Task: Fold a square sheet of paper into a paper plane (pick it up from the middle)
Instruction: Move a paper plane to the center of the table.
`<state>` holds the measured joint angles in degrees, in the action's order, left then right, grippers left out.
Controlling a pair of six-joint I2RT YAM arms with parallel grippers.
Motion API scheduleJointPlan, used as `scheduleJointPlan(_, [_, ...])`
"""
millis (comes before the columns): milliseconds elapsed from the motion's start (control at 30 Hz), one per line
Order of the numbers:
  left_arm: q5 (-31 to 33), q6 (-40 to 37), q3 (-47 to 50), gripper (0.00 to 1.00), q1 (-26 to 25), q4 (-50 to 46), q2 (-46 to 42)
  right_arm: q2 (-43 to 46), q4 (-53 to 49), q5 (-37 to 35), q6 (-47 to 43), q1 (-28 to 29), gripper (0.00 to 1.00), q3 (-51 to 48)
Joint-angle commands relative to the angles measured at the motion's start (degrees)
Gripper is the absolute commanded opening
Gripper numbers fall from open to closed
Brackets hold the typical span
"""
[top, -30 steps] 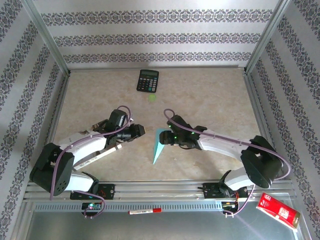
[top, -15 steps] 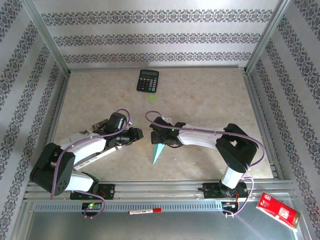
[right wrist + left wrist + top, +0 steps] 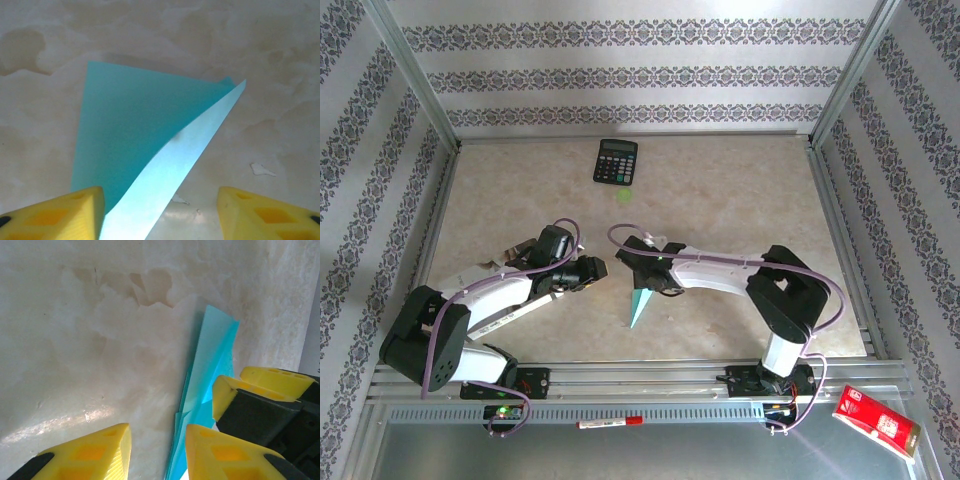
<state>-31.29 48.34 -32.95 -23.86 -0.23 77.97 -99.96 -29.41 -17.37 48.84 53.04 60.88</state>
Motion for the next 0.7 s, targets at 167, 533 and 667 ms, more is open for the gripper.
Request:
scheduleJointPlan(167, [-1.2, -0.8, 0.5, 0.34, 0.9, 0.4, 1.6, 4.4, 0.1, -0.2, 3.0, -0.3, 0.38, -3.9])
scheduleJointPlan(533, [-5.4, -1.2, 0.4, 0.38, -1.5, 4.6, 1.6, 12.7, 18.5, 11.6, 4.7, -5.8, 0.06, -17.6])
scheduleJointPlan(667, [-5.2, -1.4, -0.6, 0.44, -5.5, 6.6, 3.1, 13.9, 22.3, 16.9, 2.9, -8.7, 0.02, -21.6])
